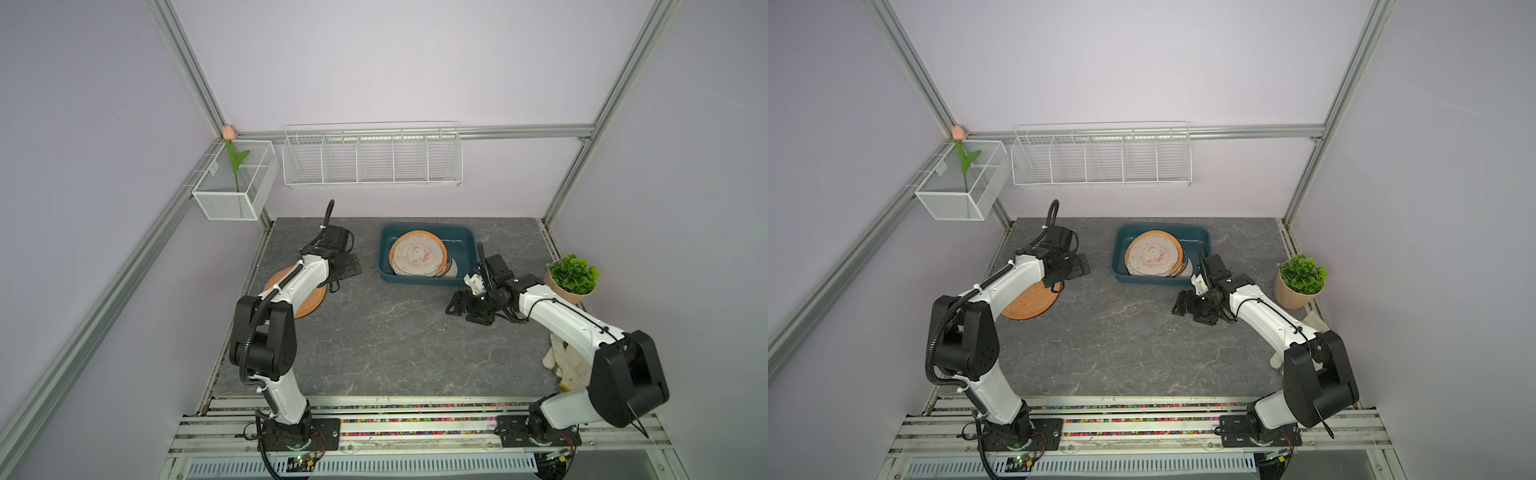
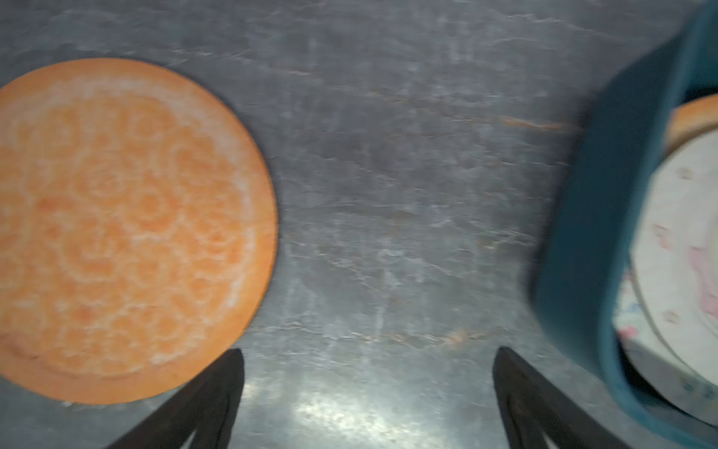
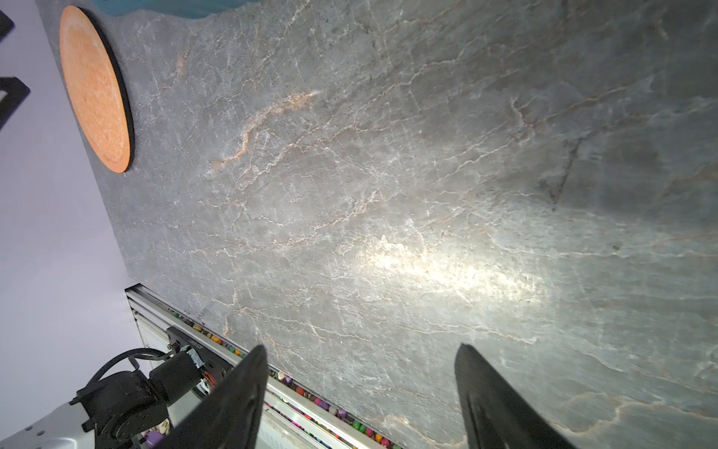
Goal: Put the coasters into the storage box
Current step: Place the coaster in the storage box.
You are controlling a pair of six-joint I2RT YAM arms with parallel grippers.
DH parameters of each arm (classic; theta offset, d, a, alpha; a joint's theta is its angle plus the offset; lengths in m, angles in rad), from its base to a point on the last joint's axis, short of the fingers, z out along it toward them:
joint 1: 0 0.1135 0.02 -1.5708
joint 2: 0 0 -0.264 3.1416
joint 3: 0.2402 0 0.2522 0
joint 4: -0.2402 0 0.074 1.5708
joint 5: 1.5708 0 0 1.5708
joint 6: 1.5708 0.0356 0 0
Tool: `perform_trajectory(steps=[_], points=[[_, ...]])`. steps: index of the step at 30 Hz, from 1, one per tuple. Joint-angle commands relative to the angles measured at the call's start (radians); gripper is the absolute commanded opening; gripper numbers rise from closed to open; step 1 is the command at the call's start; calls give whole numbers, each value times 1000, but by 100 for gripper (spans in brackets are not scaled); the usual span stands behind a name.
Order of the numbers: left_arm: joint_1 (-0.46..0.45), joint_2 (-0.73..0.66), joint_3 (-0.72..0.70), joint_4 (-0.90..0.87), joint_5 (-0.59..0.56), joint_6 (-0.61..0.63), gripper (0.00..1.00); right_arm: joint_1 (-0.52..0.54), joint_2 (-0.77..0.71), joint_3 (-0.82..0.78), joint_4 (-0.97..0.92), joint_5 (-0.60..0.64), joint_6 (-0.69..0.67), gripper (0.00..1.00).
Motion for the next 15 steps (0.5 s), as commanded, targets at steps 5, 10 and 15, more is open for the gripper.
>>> perform_trajectory(steps=[5, 10, 15], points=[[180, -71, -142, 127, -96, -61, 99, 19, 3, 43, 7, -1, 8, 78], [295, -66, -182, 185, -77, -96, 99, 35, 30, 67, 7, -2, 12, 78], [393, -61, -202, 237, -29, -94, 100, 45, 46, 89, 2, -1, 13, 78]])
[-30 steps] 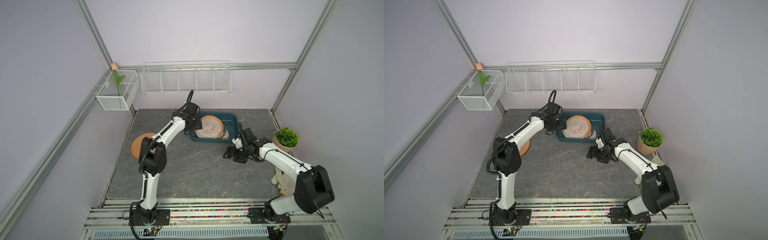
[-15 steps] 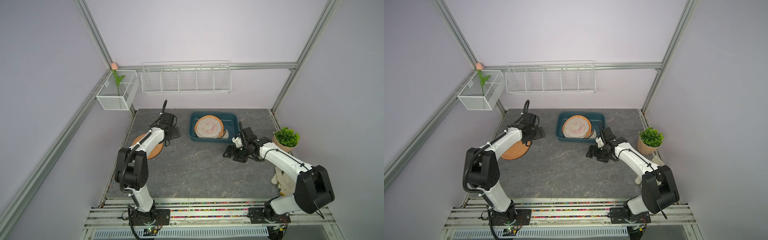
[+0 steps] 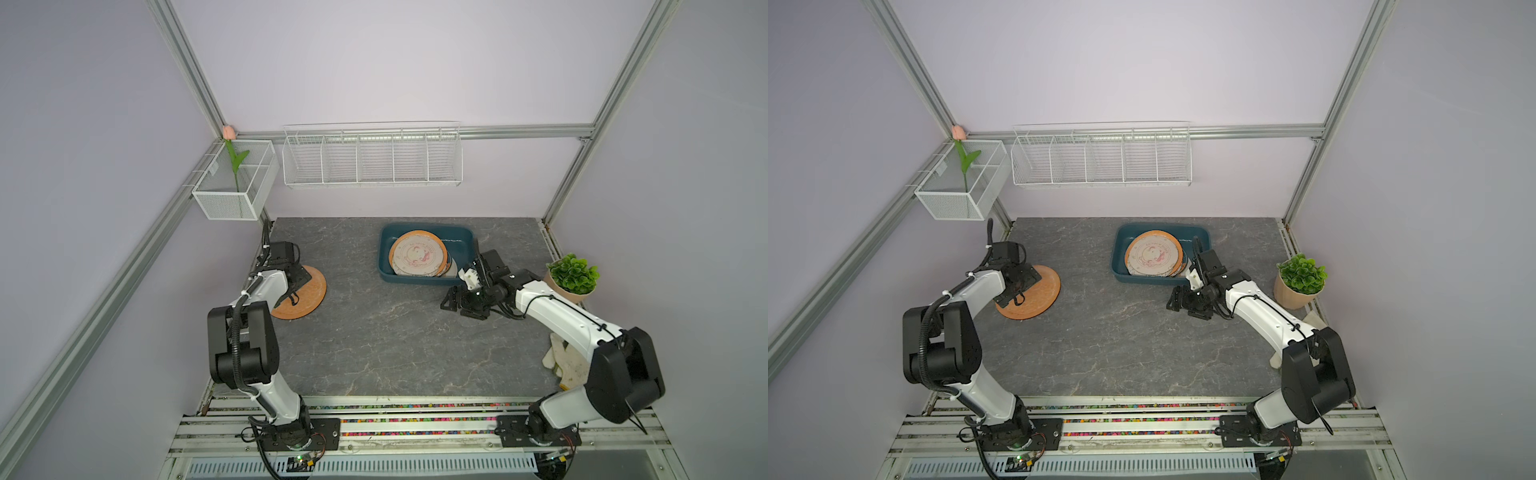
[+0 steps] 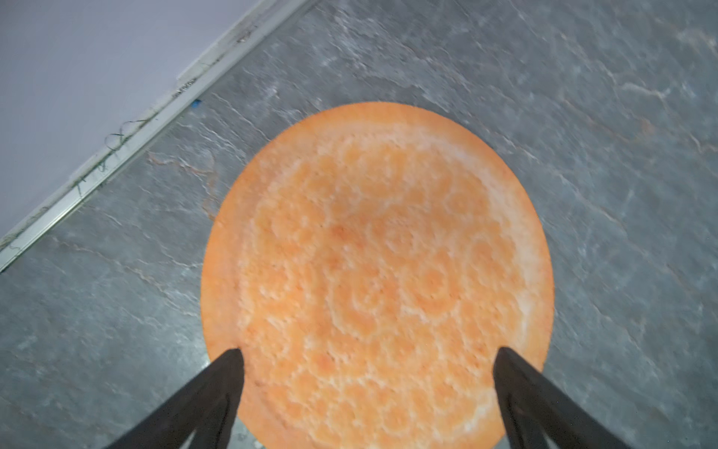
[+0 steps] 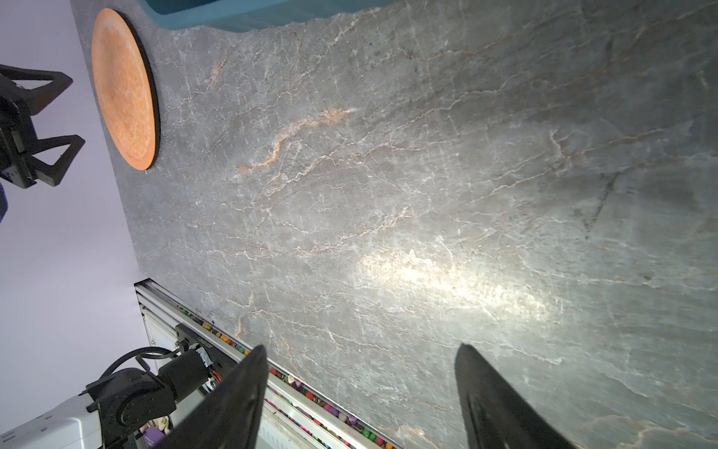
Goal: Put the coasters into the storage box
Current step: Place the coaster in the storage box, then move the coaster to the center of the board.
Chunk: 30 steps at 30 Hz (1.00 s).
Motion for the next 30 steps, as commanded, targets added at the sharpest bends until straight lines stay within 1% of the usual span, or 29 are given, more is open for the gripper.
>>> perform_trajectory(steps=[1, 6, 9, 10, 12, 16, 19, 24, 30], points=[[52, -11, -4, 60, 27, -11, 100, 8, 19, 25, -6, -1, 8, 78], [125, 28, 38, 78, 73, 22, 95, 11, 29, 38, -14, -3, 5, 78], [147, 75, 87, 73, 99, 36, 90, 12, 33, 47, -23, -5, -2, 78], [180, 92, 103, 71, 103, 37, 89, 12, 34, 50, -26, -5, -3, 78], [197, 123, 128, 77, 120, 38, 86, 12, 37, 55, -31, -4, -6, 78], [205, 192, 197, 80, 144, 64, 81, 11, 39, 67, -47, -6, -9, 78], [207, 254, 265, 59, 166, 81, 80, 11, 38, 75, -61, -5, -12, 78], [208, 373, 395, 2, 246, 100, 77, 11, 42, 92, -82, -1, -20, 78], [206, 450, 458, -34, 272, 103, 76, 12, 50, 107, -87, 2, -22, 78]])
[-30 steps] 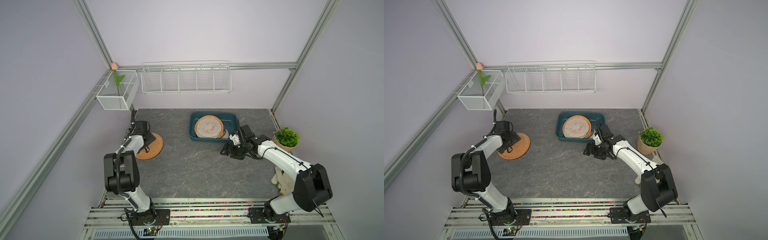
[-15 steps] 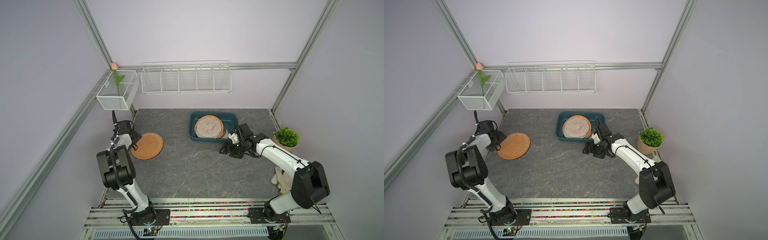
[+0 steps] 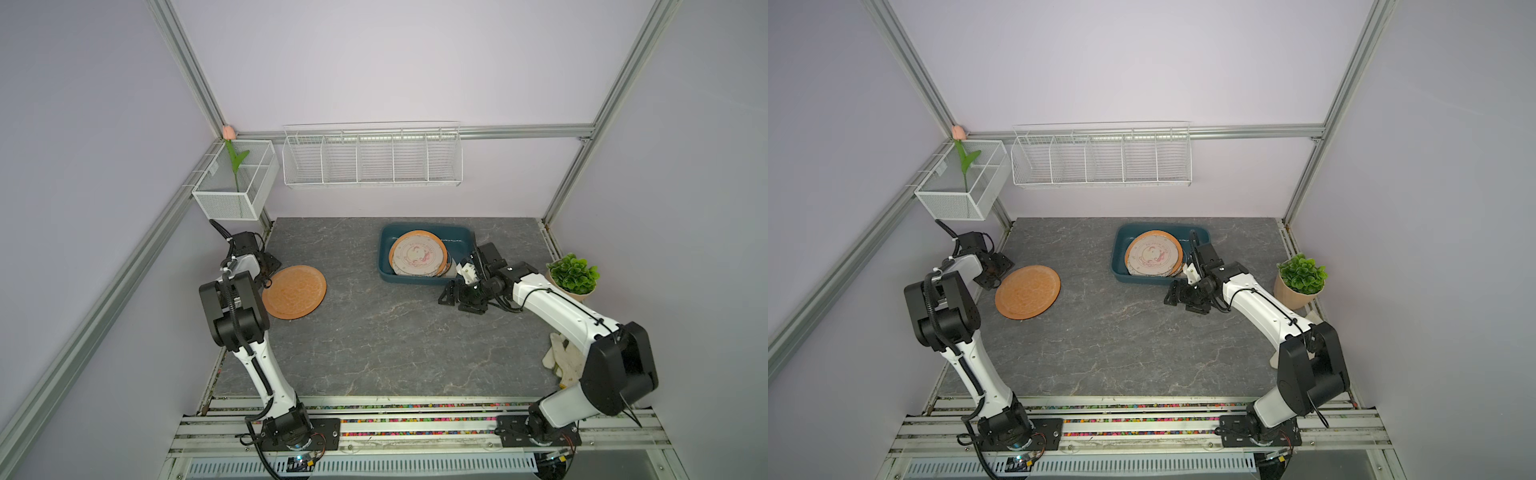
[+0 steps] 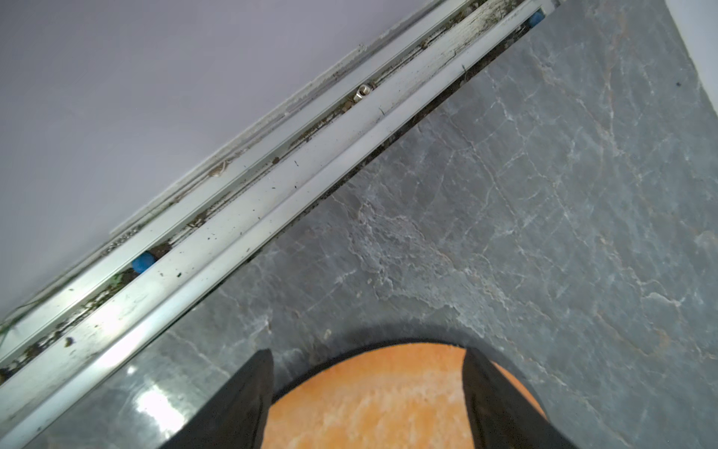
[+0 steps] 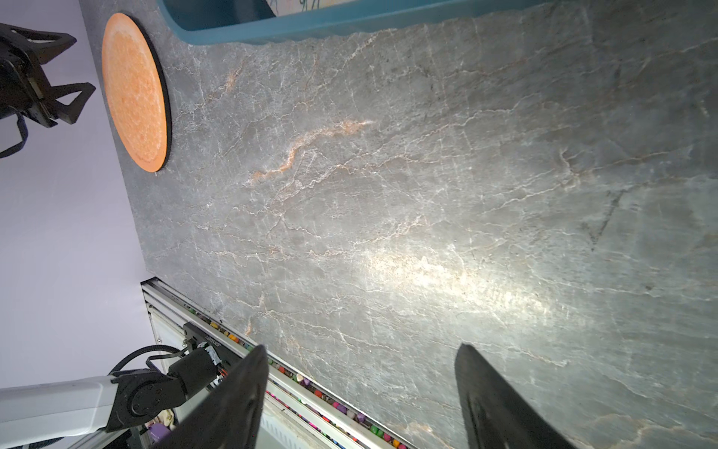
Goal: Put the coasters into the storage box
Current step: Move the coaster to the center of the board.
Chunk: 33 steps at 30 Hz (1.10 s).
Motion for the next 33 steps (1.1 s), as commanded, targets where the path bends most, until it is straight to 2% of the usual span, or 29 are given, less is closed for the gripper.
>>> perform_trajectory(steps=[1, 15, 20, 33], points=[[-2, 43, 46, -58, 38, 25, 75, 7, 10, 18, -28, 2, -12, 78], [-43, 58, 25, -190, 151, 76, 68, 7, 35, 32, 3, -8, -10, 78], [-125, 5, -45, -211, 175, 91, 68, 6, 37, 23, 26, -10, -3, 78], [-307, -201, -411, -123, 268, -82, 67, 24, 29, 0, 62, 1, 14, 78]])
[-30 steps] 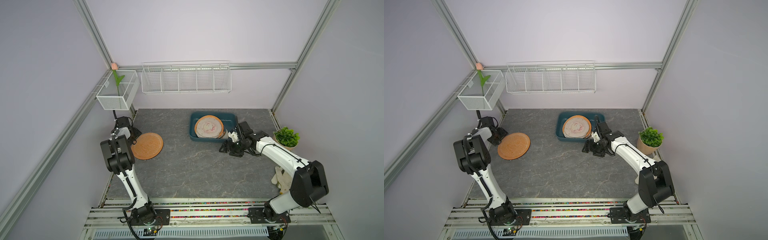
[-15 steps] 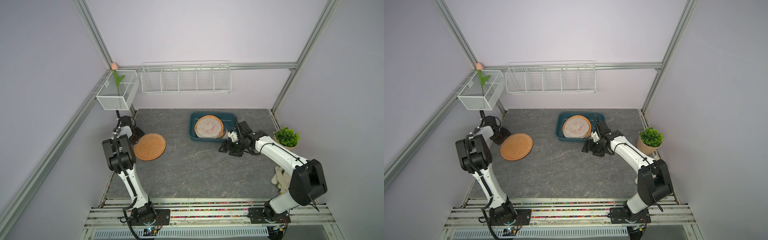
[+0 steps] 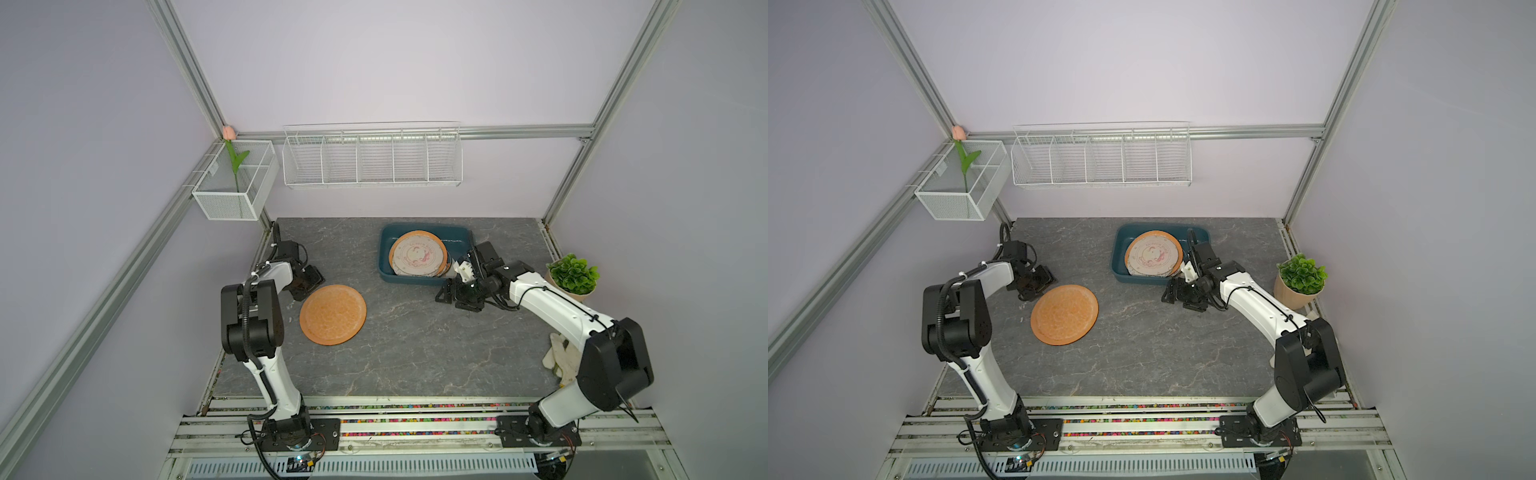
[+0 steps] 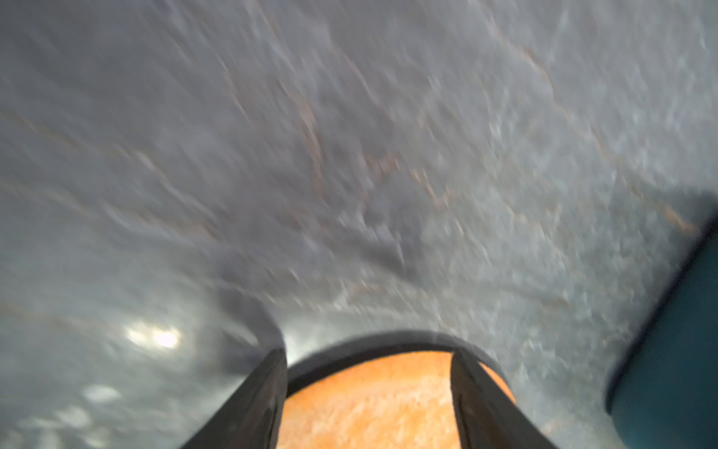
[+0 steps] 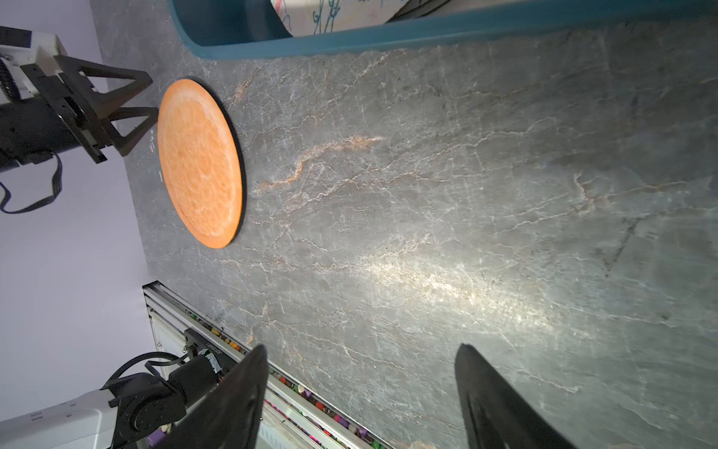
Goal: Put the coasters into the storage box
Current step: Move the coaster to the center of the board.
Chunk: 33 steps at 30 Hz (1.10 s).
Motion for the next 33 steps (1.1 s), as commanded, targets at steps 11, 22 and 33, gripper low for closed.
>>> perform_trajectory(steps=[11, 22, 33], points=[[-106, -147, -94, -72, 18, -39, 79, 57, -3, -22, 31, 20, 22, 78], [-97, -366, -284, -132, -195, 14, 98, 84, -58, -71, 46, 38, 47, 78], [-105, -370, -409, -74, -149, -2, 97, 86, -87, -94, 40, 38, 40, 78]])
